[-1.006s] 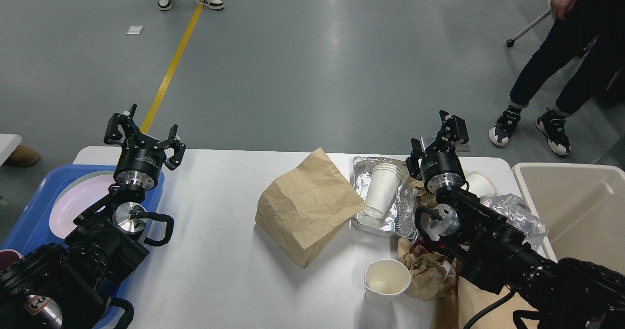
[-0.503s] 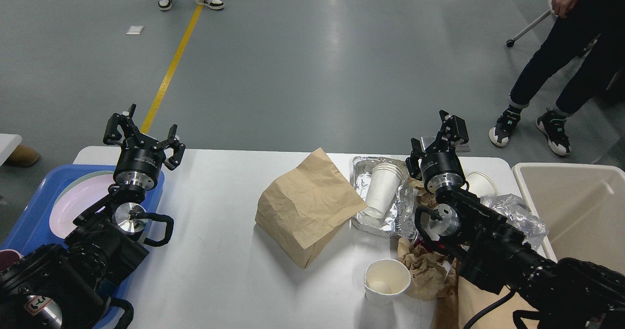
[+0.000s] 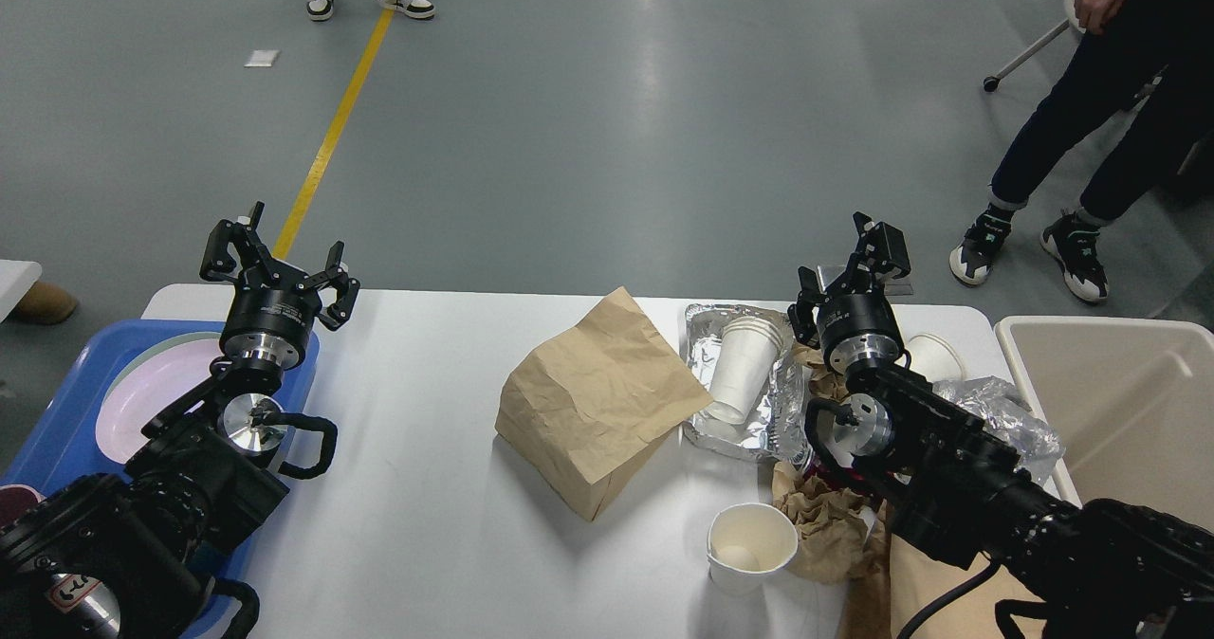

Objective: Tidy desktop
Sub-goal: 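Lift the right gripper away from the foil and paper trash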

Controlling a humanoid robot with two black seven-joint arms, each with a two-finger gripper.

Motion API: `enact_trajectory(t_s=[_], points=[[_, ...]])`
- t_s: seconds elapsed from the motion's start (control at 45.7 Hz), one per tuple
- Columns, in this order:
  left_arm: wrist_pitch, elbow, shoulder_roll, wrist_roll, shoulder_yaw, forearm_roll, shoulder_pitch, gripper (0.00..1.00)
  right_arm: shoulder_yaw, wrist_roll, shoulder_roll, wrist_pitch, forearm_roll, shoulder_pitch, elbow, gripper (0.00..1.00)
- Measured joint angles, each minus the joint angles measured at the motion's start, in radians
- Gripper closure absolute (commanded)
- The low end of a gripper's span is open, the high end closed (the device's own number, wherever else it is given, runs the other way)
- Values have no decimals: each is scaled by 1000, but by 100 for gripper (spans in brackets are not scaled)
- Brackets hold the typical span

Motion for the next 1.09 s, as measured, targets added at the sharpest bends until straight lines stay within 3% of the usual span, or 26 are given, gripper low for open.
enact_trajectory(t_s=[0.7,1.094], points=[[1,0,0,0,0,0,0,4,120,1,-79,15,1,109,11,0],[-1,0,0,0,0,0,0,3,98,4,-171,100,-1,128,20,0]])
